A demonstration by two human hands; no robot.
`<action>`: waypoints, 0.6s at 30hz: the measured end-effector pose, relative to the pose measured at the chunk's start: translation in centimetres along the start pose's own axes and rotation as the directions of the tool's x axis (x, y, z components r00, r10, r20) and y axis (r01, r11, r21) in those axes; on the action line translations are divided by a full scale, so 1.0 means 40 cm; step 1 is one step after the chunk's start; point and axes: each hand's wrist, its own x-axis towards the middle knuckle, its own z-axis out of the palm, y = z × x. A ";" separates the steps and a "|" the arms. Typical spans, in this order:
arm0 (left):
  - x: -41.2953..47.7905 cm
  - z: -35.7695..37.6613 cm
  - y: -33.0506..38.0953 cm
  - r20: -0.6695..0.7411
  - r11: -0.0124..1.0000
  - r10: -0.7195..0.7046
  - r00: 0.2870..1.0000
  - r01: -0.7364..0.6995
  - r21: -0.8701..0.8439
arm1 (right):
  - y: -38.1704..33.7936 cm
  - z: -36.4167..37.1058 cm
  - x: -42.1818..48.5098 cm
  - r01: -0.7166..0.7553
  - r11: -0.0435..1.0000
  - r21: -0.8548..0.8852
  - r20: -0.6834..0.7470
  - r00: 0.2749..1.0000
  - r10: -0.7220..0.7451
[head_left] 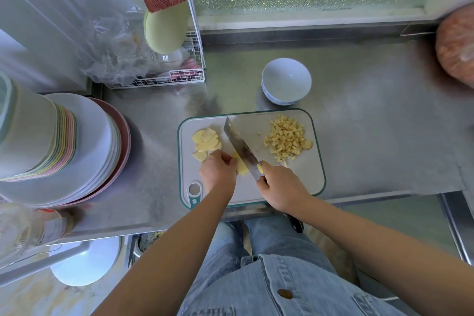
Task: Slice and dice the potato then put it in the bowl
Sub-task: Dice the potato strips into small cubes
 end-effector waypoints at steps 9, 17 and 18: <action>0.006 0.000 0.012 0.039 1.000 -0.026 0.999 0.026 -0.014 | 0.000 0.032 0.012 -0.023 0.999 -0.032 0.022 0.999 0.024; 0.009 -0.003 0.015 0.047 0.998 -0.047 0.998 0.049 -0.032 | 0.000 0.053 0.041 -0.051 0.999 -0.008 0.001 0.999 0.051; 0.008 -0.004 0.015 0.047 0.998 -0.046 0.998 0.047 -0.031 | 0.001 0.056 0.043 -0.061 0.998 0.010 -0.010 0.998 0.061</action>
